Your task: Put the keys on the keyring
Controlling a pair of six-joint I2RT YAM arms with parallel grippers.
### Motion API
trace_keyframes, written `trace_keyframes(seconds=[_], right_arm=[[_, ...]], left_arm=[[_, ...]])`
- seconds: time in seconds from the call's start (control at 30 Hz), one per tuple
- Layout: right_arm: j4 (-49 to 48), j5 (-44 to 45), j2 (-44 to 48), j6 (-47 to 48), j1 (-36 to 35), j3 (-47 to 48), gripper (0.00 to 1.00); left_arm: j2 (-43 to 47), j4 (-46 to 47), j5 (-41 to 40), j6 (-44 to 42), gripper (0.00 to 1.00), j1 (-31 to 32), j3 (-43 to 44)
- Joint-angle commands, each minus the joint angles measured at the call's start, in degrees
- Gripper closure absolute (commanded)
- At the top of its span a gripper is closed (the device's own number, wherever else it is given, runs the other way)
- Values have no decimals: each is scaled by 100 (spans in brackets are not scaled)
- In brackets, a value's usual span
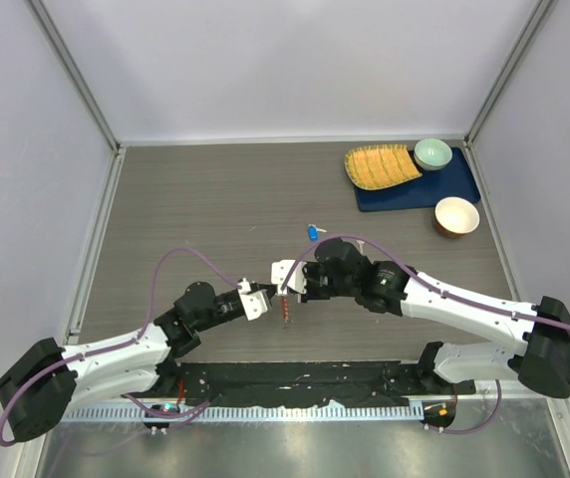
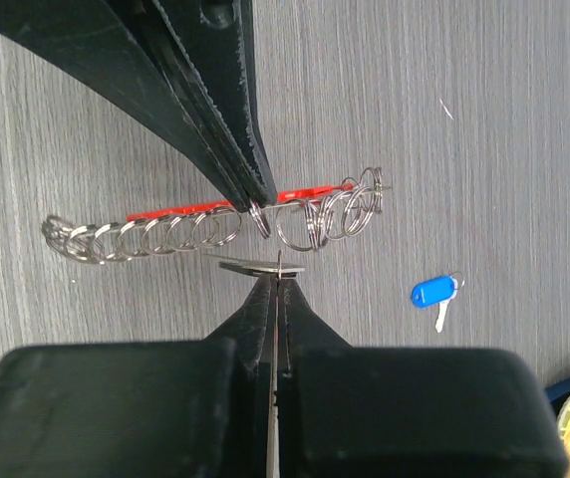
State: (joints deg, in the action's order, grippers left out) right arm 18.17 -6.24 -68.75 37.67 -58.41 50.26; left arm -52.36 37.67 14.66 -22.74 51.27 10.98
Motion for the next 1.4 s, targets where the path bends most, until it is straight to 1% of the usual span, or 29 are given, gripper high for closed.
trace_keyframes(seconds=[0.0,0.37,0.87,1.37], right_arm=[[-244,44,20,65,-56,72,99],[-95,-141,-59,91,-118,124,99],[-121,114,-68,91,-135,116,99],[-218,-61,-59,47,-153,107,99]], left_arm=[[-20,522,125,33,100,24,27],[41,522,73,51,100,33,27],[41,460,125,51,100,24,35],[24,390,231,59,100,24,71]])
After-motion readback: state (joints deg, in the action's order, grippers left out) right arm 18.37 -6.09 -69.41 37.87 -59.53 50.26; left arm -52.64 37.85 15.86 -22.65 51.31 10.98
